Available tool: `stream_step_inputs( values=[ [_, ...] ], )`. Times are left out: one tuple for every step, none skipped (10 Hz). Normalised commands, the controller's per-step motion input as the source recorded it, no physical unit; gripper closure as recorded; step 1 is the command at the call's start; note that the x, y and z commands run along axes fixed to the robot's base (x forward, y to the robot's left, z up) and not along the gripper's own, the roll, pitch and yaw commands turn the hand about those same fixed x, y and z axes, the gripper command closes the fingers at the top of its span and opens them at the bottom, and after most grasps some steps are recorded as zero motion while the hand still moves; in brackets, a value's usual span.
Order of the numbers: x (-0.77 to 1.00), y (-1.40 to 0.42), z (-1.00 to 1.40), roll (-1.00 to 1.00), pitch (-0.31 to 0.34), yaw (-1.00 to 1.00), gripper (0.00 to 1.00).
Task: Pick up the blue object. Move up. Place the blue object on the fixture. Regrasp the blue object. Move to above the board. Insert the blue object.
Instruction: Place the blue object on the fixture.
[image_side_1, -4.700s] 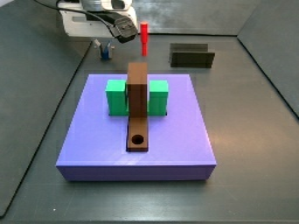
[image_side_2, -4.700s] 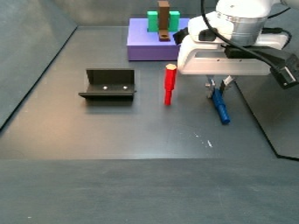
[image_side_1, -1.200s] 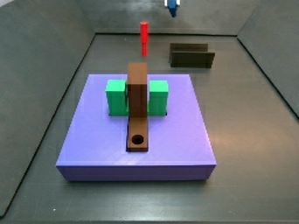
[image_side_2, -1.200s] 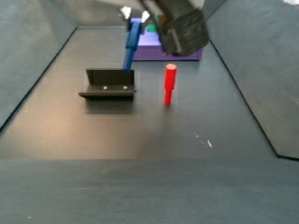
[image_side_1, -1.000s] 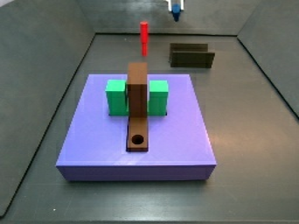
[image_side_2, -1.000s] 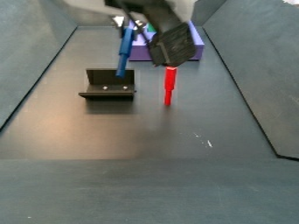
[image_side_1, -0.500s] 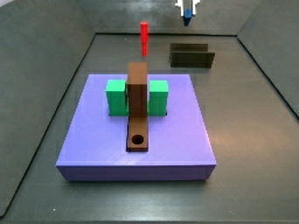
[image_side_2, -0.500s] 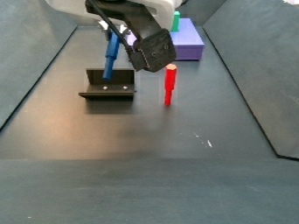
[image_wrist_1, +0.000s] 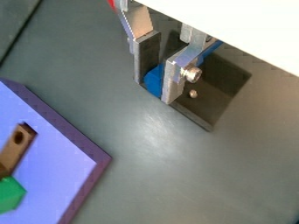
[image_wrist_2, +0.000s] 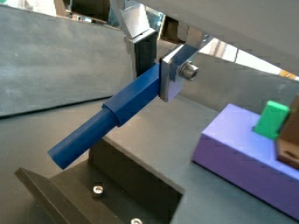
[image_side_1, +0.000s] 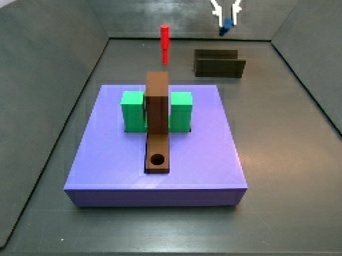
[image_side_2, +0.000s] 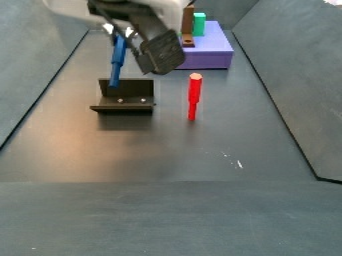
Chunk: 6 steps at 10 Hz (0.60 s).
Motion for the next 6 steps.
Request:
stream_step_inputs(
  values=[
    [0.12, 0.0, -0.35, 0.0, 0.1, -0.01, 1.0],
    [0.03, 0.0, -0.23, -0.04, 0.18, -0.05, 1.0],
    [0.01, 0.0, -0.07, -0.01, 0.397, -0.05, 1.0],
    [0.14, 0.0, -0.05, -0.07, 0.414, -0.07, 1.0],
    [0.22, 0.0, -0.04, 0.0, 0.377, -0.06, 1.0],
    [0.24, 0.0, -0.1, -0.02, 0.334, -0.05, 1.0]
  ],
)
